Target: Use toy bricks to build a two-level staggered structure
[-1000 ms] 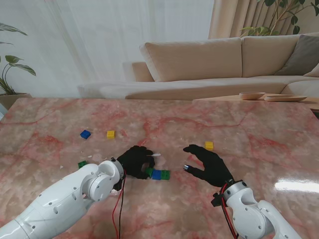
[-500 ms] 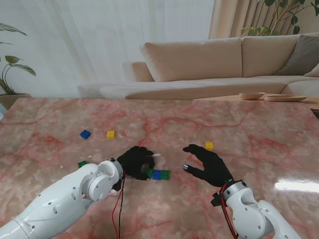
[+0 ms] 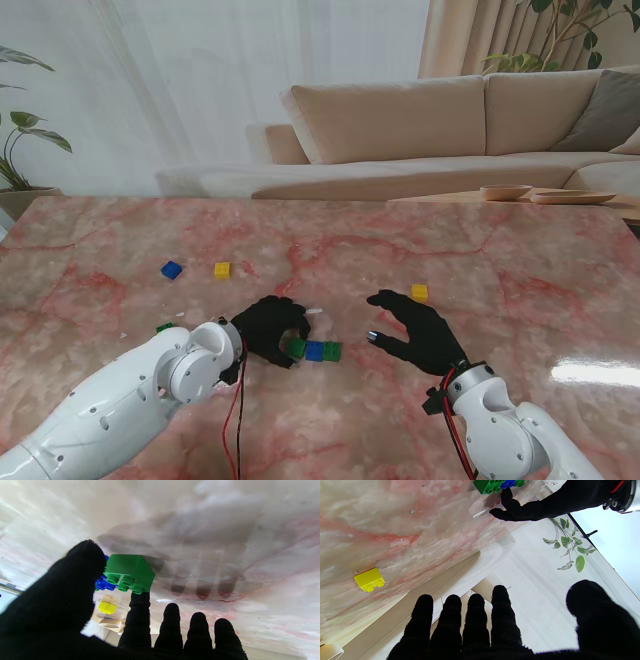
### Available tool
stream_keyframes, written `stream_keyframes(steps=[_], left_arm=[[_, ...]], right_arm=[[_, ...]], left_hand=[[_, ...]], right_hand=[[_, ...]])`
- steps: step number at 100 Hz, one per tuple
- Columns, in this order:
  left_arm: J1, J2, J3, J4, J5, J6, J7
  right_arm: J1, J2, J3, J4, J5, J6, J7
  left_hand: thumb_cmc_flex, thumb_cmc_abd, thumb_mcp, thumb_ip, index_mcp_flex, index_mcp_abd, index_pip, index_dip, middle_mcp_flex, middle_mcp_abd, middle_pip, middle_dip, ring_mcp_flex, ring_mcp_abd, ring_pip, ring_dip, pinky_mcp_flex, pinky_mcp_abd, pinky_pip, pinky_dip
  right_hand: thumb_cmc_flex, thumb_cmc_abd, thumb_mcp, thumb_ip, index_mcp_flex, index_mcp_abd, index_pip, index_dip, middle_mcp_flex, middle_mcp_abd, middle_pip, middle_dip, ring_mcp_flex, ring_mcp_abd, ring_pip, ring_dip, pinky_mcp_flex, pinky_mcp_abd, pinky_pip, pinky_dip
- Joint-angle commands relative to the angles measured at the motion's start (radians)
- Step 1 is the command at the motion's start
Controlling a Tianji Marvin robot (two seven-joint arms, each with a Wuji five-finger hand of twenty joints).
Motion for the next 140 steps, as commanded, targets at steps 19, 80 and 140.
stream_keyframes(steps=[19, 80, 140], left_arm=[[0.018, 0.017, -0.024, -0.01, 0.007, -0.02, -0.039], [0.027, 0.004, -0.034, 0.017, 0.008, -0.037, 0.033], [0.029, 0.003, -0.035, 0.019, 0.0, -0.044, 0.035]], right_arm=[[-0.005, -0.002, -0.004, 0.003, 0.005, 0.004, 0.01], [-0.001, -0.002, -0.011, 0.003, 0.006, 0.005, 0.011], [0.001, -0.001, -0.017, 0.002, 0.008, 0.009, 0.014]], left_hand=[[0.072, -0.005, 0.158, 0.043, -0.053, -0.009, -0.019, -0.047, -0.001, -0.01, -0.054, -0.004, -0.046, 0.02, 0.002, -0.036, -0.008, 0.011, -0.028, -0.031], [0.242, 0.133, 0.191, 0.012, 0.029, -0.11, 0.091, 0.003, 0.018, -0.025, -0.002, 0.009, -0.045, 0.004, 0.025, 0.019, -0.009, -0.001, -0.003, -0.007], [0.108, 0.14, 0.143, 0.02, 0.043, -0.094, 0.084, 0.002, 0.017, -0.026, 0.0, 0.0, -0.045, 0.003, 0.022, 0.031, -0.01, -0.001, -0.007, -0.005]], right_hand=[[-0.007, 0.015, 0.007, -0.001, -0.018, -0.026, -0.024, 0.002, -0.028, -0.003, -0.022, 0.0, -0.043, -0.029, -0.01, 0.009, -0.018, -0.012, -0.005, -0.009], [-0.007, 0.017, 0.006, -0.001, -0.021, -0.026, -0.027, 0.002, -0.031, -0.001, -0.023, 0.0, -0.046, -0.028, -0.01, 0.009, -0.019, -0.01, -0.003, -0.006], [-0.006, 0.019, 0.003, -0.001, -0.025, -0.025, -0.029, 0.004, -0.037, 0.0, -0.024, 0.0, -0.052, -0.029, -0.012, 0.008, -0.022, -0.008, -0.003, -0.003]])
